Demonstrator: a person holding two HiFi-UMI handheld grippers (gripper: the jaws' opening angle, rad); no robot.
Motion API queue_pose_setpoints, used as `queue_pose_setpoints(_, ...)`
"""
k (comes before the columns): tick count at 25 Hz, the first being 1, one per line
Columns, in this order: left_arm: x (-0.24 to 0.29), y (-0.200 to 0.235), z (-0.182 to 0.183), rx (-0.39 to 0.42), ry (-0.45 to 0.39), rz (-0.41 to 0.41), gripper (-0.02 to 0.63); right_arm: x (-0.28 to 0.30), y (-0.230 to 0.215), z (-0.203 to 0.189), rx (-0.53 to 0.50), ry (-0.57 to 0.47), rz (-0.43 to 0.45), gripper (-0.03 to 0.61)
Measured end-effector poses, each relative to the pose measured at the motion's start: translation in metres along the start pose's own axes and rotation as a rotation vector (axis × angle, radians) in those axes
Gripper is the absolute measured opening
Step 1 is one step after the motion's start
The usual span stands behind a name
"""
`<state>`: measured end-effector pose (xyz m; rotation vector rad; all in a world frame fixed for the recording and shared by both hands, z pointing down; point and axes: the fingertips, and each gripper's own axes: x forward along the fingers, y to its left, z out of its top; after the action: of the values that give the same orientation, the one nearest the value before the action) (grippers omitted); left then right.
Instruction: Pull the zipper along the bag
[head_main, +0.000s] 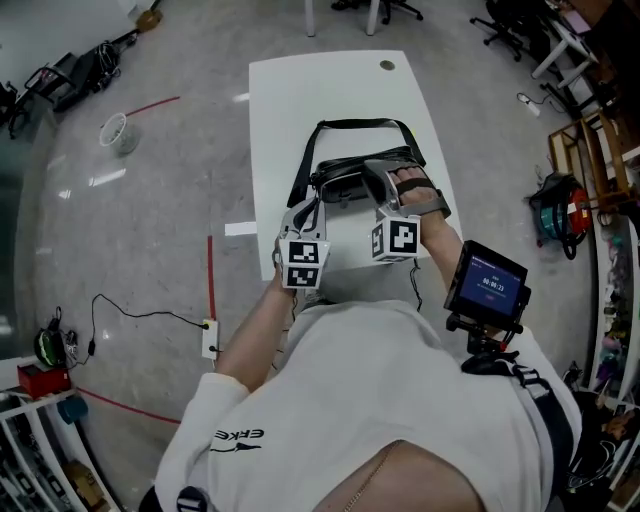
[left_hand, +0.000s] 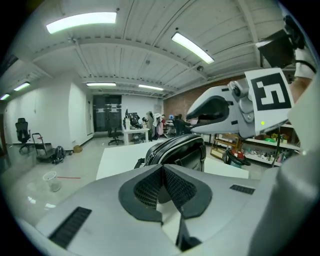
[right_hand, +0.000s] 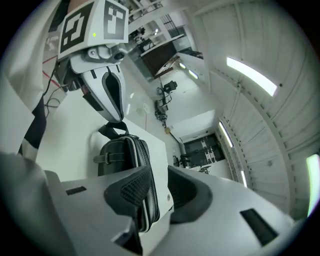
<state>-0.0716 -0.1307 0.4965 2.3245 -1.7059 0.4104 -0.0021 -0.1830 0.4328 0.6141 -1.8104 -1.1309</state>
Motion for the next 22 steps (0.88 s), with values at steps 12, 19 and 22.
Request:
queue_pose_setpoints(12, -0.034, -0.066, 0.033, -0.080, -0.146, 0.169, 0.003, -0.098, 0.025, -0.060, 0.352, -0.150, -0.044, 0.097)
queue_pose_setpoints(19, -0.073, -0.168, 0.030, -0.075, -0.148, 0.235, 0.003, -0.200, 0.051, -0.110, 0.579, -0.235, -0.018, 0.046)
queue_pose_setpoints(22, -0.084, -0.181, 0.024, -0.070, -0.131, 0.242, 0.002, -0.217, 0.062, -0.108, 0.679, -0.270, 0.013, 0.025)
